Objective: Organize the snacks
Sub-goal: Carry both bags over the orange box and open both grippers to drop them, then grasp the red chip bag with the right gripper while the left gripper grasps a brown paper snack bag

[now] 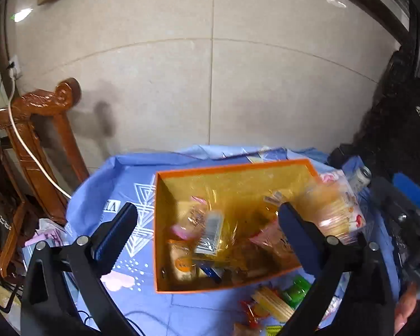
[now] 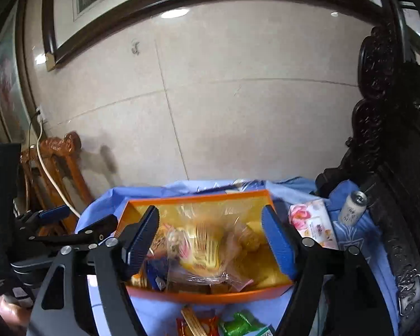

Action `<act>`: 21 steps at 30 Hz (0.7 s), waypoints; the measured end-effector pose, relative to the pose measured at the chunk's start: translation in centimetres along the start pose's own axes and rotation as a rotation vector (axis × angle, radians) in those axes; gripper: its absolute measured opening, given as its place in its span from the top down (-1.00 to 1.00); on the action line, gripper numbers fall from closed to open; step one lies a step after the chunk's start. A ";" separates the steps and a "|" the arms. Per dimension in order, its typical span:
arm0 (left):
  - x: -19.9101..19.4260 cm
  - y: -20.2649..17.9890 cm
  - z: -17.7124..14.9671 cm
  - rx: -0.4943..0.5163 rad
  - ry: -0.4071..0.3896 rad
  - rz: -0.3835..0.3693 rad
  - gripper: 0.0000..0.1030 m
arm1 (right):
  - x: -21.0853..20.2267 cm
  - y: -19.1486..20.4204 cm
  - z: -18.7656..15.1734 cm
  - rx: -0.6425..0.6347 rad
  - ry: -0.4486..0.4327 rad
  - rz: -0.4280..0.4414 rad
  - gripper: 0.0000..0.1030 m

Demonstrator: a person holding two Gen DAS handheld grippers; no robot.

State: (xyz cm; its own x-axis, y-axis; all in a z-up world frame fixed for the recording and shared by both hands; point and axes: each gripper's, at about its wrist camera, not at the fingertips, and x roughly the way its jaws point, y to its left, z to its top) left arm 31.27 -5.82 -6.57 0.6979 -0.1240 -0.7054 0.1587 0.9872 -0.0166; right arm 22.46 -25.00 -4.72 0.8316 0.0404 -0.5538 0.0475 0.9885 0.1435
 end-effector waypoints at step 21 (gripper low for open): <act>-3.5 0.3 -10.3 0.029 0.091 -0.060 -0.92 | -5.6 -3.5 -11.0 0.043 0.172 -0.063 -0.85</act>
State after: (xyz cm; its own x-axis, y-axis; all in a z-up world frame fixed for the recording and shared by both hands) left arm 21.73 -4.04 -11.39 0.6203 -0.1721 -0.7652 0.2193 0.9748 -0.0415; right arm 11.56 -27.11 -11.20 0.7196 0.0065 -0.6943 0.1233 0.9829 0.1369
